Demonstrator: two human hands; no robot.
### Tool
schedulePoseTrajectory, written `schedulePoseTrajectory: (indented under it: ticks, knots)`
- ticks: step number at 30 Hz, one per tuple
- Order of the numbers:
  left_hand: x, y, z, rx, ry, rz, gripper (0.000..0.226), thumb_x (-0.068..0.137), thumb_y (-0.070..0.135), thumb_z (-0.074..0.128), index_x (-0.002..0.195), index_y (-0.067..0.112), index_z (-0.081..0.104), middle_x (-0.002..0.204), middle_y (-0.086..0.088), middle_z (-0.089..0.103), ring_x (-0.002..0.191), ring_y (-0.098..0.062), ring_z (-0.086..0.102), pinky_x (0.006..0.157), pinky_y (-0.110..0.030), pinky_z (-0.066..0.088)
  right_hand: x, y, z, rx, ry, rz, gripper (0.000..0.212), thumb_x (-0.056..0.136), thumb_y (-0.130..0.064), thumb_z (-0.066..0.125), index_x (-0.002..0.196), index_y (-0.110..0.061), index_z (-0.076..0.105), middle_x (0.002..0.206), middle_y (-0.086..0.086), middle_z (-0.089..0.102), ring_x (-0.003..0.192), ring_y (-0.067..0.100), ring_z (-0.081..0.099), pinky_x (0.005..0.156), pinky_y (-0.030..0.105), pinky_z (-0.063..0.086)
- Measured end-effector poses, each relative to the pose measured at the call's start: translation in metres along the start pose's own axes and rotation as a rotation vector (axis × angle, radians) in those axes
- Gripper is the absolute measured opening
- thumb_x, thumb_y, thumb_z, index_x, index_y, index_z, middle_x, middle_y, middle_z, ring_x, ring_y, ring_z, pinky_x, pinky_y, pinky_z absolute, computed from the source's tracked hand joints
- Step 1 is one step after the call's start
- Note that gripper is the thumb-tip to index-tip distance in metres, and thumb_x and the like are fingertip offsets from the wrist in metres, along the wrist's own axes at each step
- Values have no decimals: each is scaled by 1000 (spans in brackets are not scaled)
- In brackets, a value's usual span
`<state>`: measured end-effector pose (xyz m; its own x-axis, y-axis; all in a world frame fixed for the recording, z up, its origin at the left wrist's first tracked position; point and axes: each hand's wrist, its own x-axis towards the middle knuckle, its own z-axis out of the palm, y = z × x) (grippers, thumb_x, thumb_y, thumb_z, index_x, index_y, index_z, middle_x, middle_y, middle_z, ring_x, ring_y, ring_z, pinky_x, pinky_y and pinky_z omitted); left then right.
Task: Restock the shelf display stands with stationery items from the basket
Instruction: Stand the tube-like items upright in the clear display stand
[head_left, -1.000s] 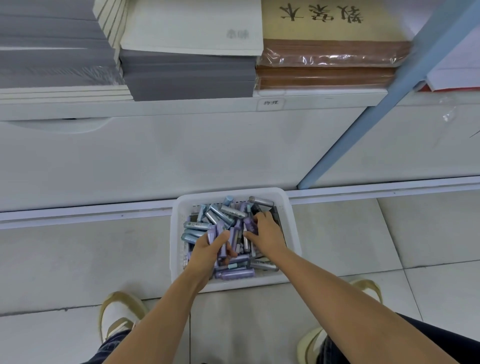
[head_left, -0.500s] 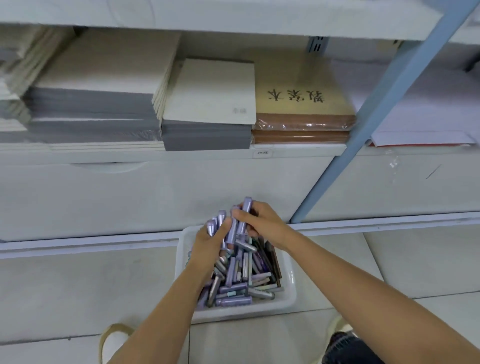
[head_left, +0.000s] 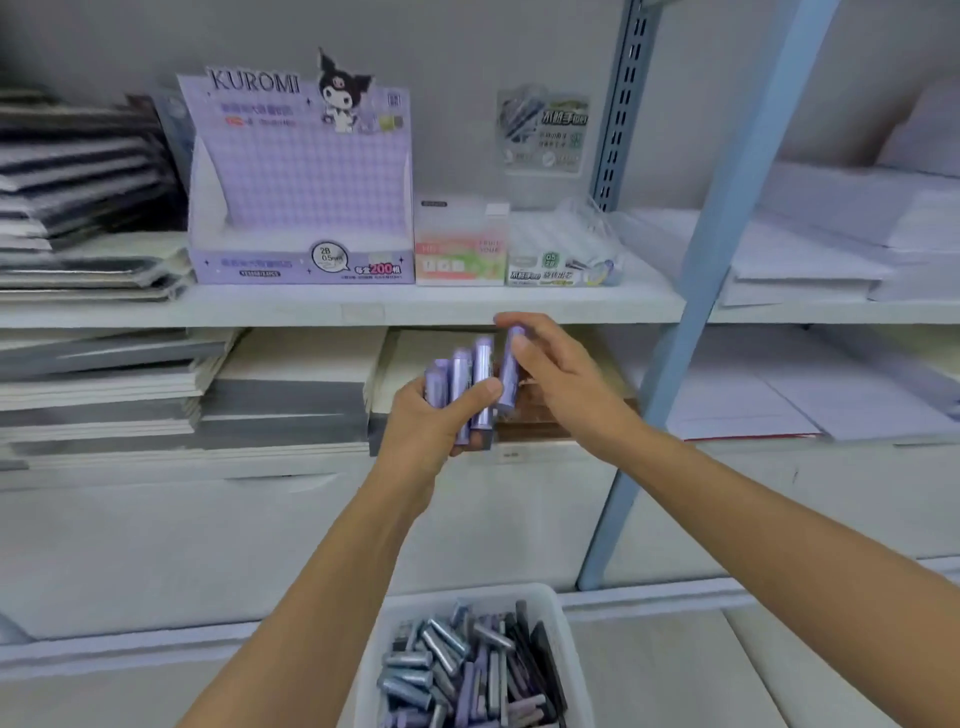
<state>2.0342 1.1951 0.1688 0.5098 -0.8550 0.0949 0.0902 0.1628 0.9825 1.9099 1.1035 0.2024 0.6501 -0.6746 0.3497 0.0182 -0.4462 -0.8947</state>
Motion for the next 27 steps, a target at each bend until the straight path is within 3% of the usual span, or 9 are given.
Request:
schedulePoseTrajectory:
  ticks: [3, 6, 12, 15, 19, 23, 27]
  knots:
    - [11, 49, 11, 46, -13, 111, 14, 81, 30, 76, 85, 20, 67, 59, 5, 66, 45, -9, 54, 45, -20, 44, 20, -40, -25, 45, 4, -125, 28, 102, -18, 46, 129, -17, 53, 90, 3, 67, 81, 15, 65, 69, 28, 56]
    - [27, 82, 14, 61, -3, 180, 14, 86, 32, 71, 85, 18, 69, 72, 4, 72, 52, -9, 55, 50, -21, 45, 47, -63, -51, 45, 146, -235, 25, 100, -15, 50, 125, -15, 52, 94, 7, 73, 83, 19, 70, 71, 32, 58]
    - [62, 107, 15, 89, 15, 244, 17, 88, 32, 68, 90, 15, 67, 74, 4, 73, 48, -8, 54, 46, -18, 42, 105, -49, -74, -65, 370, -207, 15, 95, -11, 59, 108, -18, 55, 89, 6, 73, 82, 19, 72, 74, 33, 59]
    - [82, 114, 16, 74, -6, 280, 15, 88, 30, 67, 89, 16, 67, 74, 3, 73, 49, -9, 55, 44, -18, 42, 121, -30, -81, -178, 336, -160, 14, 92, -15, 64, 102, -17, 55, 86, 6, 72, 72, 16, 71, 73, 40, 60]
    - [105, 124, 17, 93, -13, 317, 15, 86, 36, 68, 85, 21, 69, 79, 3, 74, 54, -6, 58, 51, -19, 49, 131, -25, -97, -227, 221, -158, 16, 90, -15, 67, 91, -21, 52, 75, 5, 70, 56, 16, 67, 58, 26, 55]
    - [117, 133, 17, 121, -8, 318, 19, 87, 36, 67, 91, 18, 69, 79, 4, 74, 58, -6, 60, 56, -22, 52, 149, -42, -107, -222, 109, -136, 15, 88, -12, 69, 98, -10, 58, 81, 9, 72, 69, 22, 71, 64, 26, 59]
    - [122, 147, 15, 111, -15, 332, 24, 86, 36, 68, 97, 15, 66, 77, 2, 73, 51, -8, 57, 48, -19, 47, 186, -60, -112, -131, 236, -191, 23, 87, -3, 67, 111, -4, 65, 94, 10, 67, 72, 17, 68, 64, 21, 58]
